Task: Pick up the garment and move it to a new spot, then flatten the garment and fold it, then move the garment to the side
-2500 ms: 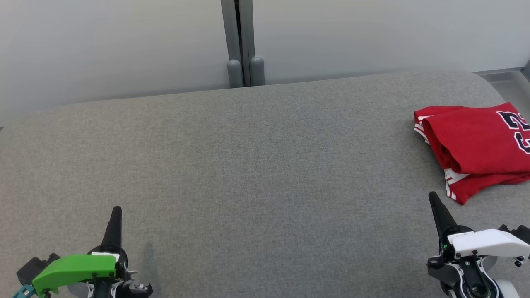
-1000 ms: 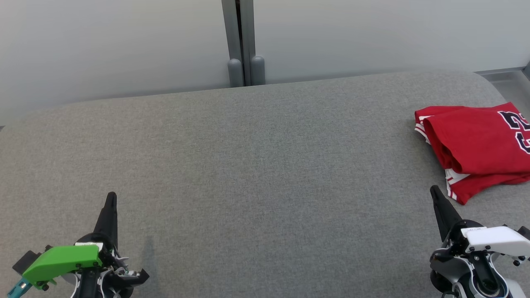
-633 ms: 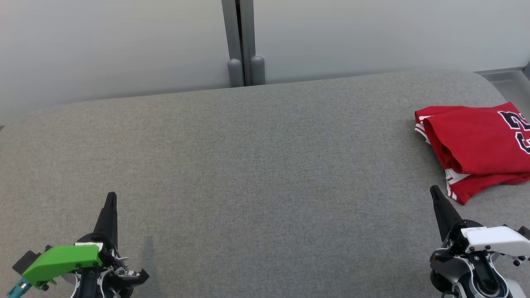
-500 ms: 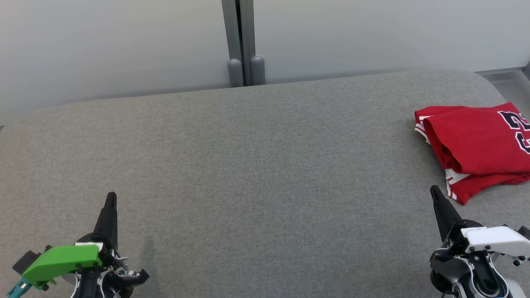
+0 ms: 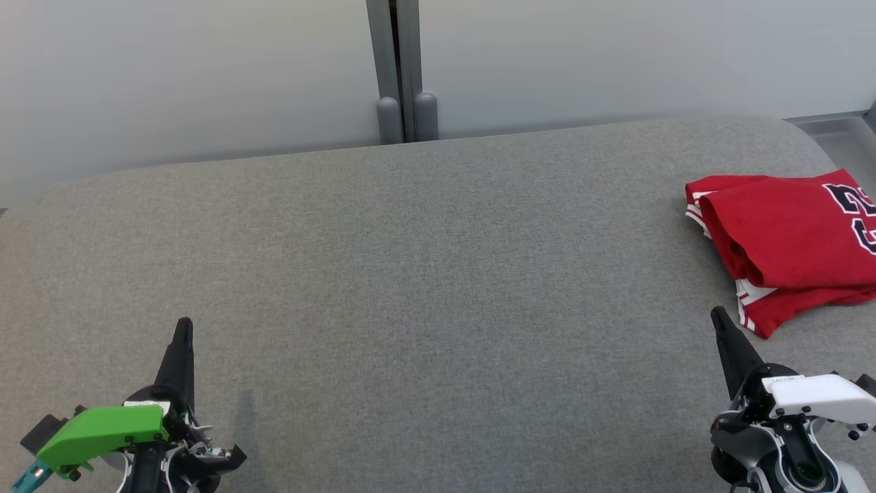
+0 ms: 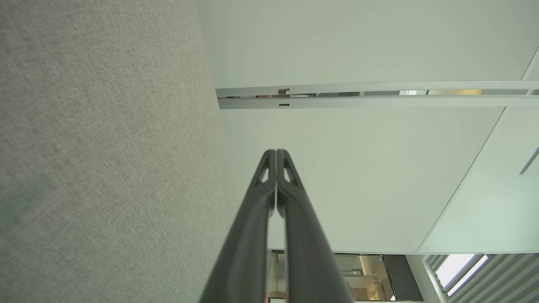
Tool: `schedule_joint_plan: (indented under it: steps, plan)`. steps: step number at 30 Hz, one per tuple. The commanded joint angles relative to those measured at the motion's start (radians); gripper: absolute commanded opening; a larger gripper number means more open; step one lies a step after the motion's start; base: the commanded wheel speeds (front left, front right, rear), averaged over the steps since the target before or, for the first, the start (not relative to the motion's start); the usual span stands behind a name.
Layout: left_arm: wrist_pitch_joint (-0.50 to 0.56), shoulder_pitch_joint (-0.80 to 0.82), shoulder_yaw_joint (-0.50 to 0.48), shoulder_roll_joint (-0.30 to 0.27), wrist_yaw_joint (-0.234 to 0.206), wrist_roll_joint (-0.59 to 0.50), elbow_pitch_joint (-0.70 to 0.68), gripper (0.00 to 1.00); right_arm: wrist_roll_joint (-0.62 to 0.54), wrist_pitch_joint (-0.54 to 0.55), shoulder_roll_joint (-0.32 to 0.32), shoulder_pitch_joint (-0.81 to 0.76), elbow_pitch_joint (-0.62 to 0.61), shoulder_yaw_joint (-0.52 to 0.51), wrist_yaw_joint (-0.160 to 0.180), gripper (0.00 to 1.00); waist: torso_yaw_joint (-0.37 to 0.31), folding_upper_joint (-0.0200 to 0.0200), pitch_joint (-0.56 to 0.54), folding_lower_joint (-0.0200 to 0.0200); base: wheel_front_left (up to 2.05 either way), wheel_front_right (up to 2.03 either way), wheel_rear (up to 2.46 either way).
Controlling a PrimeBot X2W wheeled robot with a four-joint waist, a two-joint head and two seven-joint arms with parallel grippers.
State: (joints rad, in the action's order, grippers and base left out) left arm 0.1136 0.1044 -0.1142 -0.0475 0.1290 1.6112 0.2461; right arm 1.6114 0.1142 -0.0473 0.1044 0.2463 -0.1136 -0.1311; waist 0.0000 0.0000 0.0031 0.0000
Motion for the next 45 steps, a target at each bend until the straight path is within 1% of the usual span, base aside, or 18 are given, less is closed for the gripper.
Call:
schedule_joint_plan:
  steps: [1,45]
  plan:
    - [0.005,0.010,-0.003,-0.006,0.004,0.002,-0.002,0.00,0.003,0.003,-0.006,0.008,-0.004,-0.002,0.001,0.00,0.000,0.0000,0.000,0.0000,0.00,0.00,0.00]
    - [0.005,0.010,-0.003,-0.006,0.004,0.002,-0.002,0.00,0.003,0.003,-0.006,0.008,-0.004,-0.002,0.001,0.00,0.000,0.0000,0.000,0.0000,0.00,0.00,0.00]
